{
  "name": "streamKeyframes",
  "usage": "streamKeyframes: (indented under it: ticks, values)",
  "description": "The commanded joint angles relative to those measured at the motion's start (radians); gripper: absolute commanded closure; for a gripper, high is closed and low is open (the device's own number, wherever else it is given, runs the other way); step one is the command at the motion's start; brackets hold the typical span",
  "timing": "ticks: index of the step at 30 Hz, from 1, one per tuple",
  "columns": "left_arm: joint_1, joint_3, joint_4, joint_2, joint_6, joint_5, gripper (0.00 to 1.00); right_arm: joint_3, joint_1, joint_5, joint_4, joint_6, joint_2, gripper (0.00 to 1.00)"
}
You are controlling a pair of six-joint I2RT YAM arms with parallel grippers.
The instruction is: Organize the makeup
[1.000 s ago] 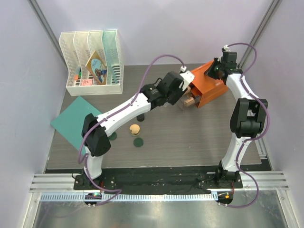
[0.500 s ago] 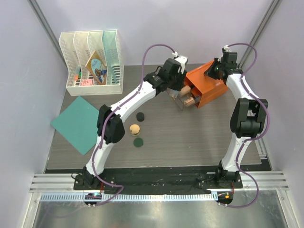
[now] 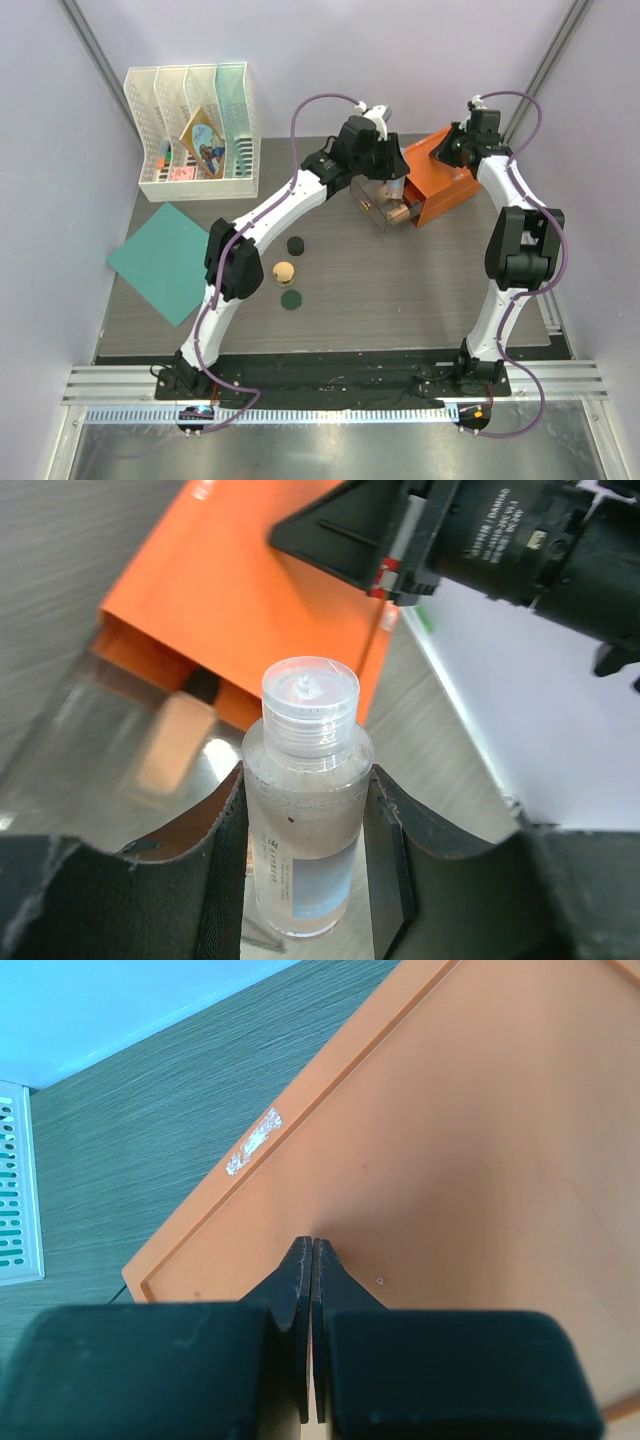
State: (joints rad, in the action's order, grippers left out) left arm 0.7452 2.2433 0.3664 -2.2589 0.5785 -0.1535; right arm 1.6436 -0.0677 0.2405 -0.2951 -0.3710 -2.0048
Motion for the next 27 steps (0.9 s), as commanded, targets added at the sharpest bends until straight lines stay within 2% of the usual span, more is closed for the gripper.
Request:
streamKeyframes:
  ticks: [1,2,3,5,7,10,11,13,14,15,16,27]
  values:
    - [0.000,-0.007,-0.109,-0.008,0.093,-0.064,1.00,-0.126,-0.001,-0.116,-0.345,0.060,-0.180,0.99]
    - [0.000,-0.017,-0.109,-0.010,0.104,-0.061,0.99,-0.126,-0.001,-0.115,-0.345,0.060,-0.180,0.99]
    - [0.002,-0.025,-0.112,-0.010,0.109,-0.054,0.93,-0.126,-0.001,-0.115,-0.345,0.060,-0.178,0.99]
    - [0.002,-0.057,-0.118,-0.005,0.112,-0.035,0.87,-0.125,-0.001,-0.112,-0.345,0.060,-0.178,0.99]
    - [-0.001,-0.076,-0.125,-0.010,0.116,-0.020,0.86,-0.126,-0.001,-0.112,-0.346,0.060,-0.176,0.99]
    - [-0.001,-0.071,-0.124,-0.022,0.129,-0.035,0.71,-0.128,-0.003,-0.110,-0.346,0.060,-0.176,0.99]
    - [-0.001,-0.070,-0.123,-0.028,0.132,-0.038,0.58,-0.128,-0.004,-0.110,-0.345,0.061,-0.176,0.99]
    - [-0.001,-0.070,-0.116,-0.031,0.142,-0.047,0.42,-0.128,-0.004,-0.110,-0.346,0.061,-0.176,0.99]
    - [-0.003,-0.070,-0.112,-0.031,0.144,-0.050,0.26,-0.130,-0.006,-0.110,-0.346,0.061,-0.176,0.99]
    - [-0.003,-0.070,-0.110,-0.033,0.149,-0.052,0.16,-0.128,-0.006,-0.107,-0.346,0.060,-0.176,0.99]
    - [-0.004,-0.068,-0.106,-0.031,0.149,-0.047,0.00,-0.128,-0.007,-0.109,-0.346,0.061,-0.173,0.99]
    - [-0.047,-0.103,-0.187,0.090,0.112,-0.058,0.00,-0.130,-0.011,-0.106,-0.346,0.060,-0.175,0.99]
